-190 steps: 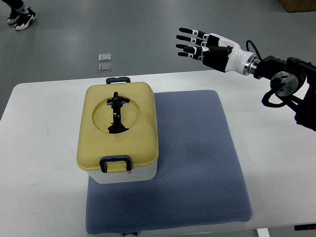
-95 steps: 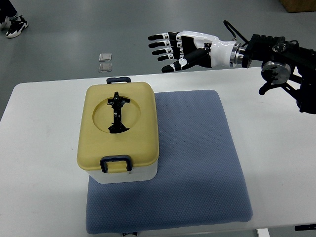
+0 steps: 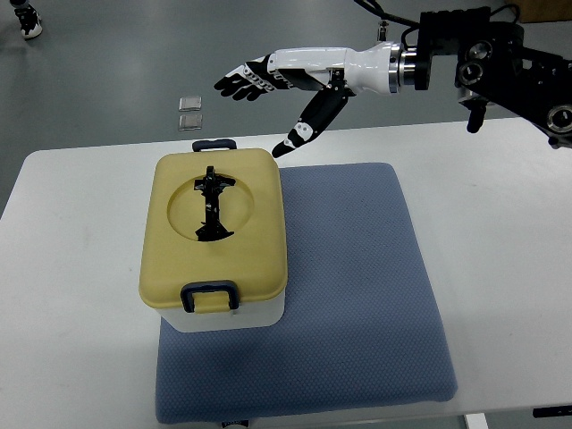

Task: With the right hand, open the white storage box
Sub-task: 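Lower the right hand over the black handle on the yellow lid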

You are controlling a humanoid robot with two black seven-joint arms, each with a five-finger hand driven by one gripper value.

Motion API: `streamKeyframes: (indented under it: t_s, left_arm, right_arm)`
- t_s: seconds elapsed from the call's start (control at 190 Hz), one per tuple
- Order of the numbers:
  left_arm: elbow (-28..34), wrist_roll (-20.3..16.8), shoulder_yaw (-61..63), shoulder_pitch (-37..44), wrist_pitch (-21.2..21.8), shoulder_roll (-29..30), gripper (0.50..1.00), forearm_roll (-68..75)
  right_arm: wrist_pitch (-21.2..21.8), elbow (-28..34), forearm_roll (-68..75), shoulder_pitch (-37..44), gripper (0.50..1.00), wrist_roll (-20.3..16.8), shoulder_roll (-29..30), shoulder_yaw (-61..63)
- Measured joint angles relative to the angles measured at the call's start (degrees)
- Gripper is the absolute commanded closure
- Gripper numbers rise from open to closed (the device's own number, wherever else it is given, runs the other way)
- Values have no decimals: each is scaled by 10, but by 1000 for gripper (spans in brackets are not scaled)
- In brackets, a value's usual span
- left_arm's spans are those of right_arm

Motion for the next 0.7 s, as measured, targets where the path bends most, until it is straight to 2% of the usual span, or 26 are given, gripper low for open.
streamKeyframes:
  t_s: [0.315,0.588,0.698]
  left_arm:
    - [0,0,0,0,0,0,500,0]
    - [0,0,0,0,0,0,500,0]
    - [0,0,0,0,0,0,500,0]
  right_arm:
    - [-15,6,-84,120,579,55,37,-101]
    - [-85,6,-191,186,583,78,85,-191]
    - [-95,5,-204,199,585,80,103,-218]
